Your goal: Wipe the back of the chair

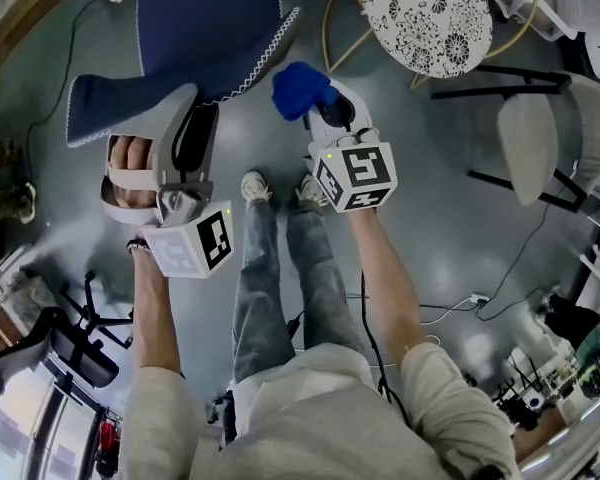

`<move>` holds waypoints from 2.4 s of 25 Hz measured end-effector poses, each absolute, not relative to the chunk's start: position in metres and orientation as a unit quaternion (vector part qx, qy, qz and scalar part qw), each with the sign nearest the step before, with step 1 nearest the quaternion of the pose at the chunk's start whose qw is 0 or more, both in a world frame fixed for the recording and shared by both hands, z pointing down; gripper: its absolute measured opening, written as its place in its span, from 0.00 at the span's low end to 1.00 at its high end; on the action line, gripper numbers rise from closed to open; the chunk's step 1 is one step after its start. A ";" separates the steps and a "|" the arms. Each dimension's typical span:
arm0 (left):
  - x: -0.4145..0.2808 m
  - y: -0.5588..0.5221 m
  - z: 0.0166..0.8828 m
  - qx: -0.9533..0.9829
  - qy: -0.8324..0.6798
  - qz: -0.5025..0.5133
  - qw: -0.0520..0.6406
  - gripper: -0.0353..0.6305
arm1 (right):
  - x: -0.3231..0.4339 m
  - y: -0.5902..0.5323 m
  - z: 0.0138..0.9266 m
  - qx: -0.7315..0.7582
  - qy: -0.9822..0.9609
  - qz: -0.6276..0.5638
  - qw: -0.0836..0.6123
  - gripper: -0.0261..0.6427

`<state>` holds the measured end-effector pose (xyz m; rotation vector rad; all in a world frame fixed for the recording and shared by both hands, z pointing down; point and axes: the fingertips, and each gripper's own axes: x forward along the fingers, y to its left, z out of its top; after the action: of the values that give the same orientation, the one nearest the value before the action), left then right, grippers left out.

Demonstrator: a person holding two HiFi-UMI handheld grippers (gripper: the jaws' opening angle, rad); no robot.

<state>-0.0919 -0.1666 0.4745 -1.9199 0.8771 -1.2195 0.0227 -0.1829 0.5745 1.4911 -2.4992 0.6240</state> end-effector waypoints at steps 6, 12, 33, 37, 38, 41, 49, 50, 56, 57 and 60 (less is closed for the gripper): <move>-0.092 -0.167 0.474 -0.737 0.342 -0.469 0.347 0.29 | 0.003 -0.178 0.507 0.487 -0.857 0.162 0.040 0.11; -0.092 -0.168 0.474 -0.736 0.343 -0.469 0.346 0.29 | -0.010 -0.185 0.500 0.484 -0.862 0.143 0.039 0.11; -0.091 -0.167 0.473 -0.741 0.341 -0.462 0.348 0.29 | 0.004 -0.221 0.594 0.512 -0.827 0.211 0.101 0.11; -0.091 -0.166 0.474 -0.743 0.340 -0.461 0.346 0.29 | 0.004 -0.230 0.617 0.510 -0.822 0.225 0.117 0.11; -0.091 -0.166 0.474 -0.743 0.340 -0.461 0.346 0.29 | 0.005 -0.233 0.624 0.510 -0.820 0.228 0.123 0.11; -0.091 -0.166 0.473 -0.744 0.340 -0.460 0.345 0.29 | 0.009 -0.240 0.647 0.508 -0.812 0.243 0.152 0.11; -0.091 -0.166 0.474 -0.747 0.340 -0.458 0.342 0.29 | 0.020 -0.256 0.703 0.506 -0.792 0.271 0.206 0.11; -0.091 -0.166 0.474 -0.747 0.340 -0.459 0.341 0.29 | 0.021 -0.255 0.707 0.506 -0.791 0.272 0.210 0.11; -0.092 -0.167 0.474 -0.747 0.341 -0.458 0.340 0.29 | 0.021 -0.256 0.717 0.500 -0.790 0.279 0.220 0.11; -0.092 -0.167 0.474 -0.747 0.341 -0.458 0.340 0.29 | 0.022 -0.256 0.717 0.498 -0.789 0.281 0.223 0.11; -0.091 -0.166 0.474 -0.747 0.340 -0.460 0.338 0.29 | 0.027 -0.252 0.715 0.501 -0.788 0.281 0.222 0.11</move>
<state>-0.0908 -0.1659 0.4742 -1.9459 0.8865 -1.1978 0.0266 -0.2524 0.7150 1.3846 -2.1765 0.7750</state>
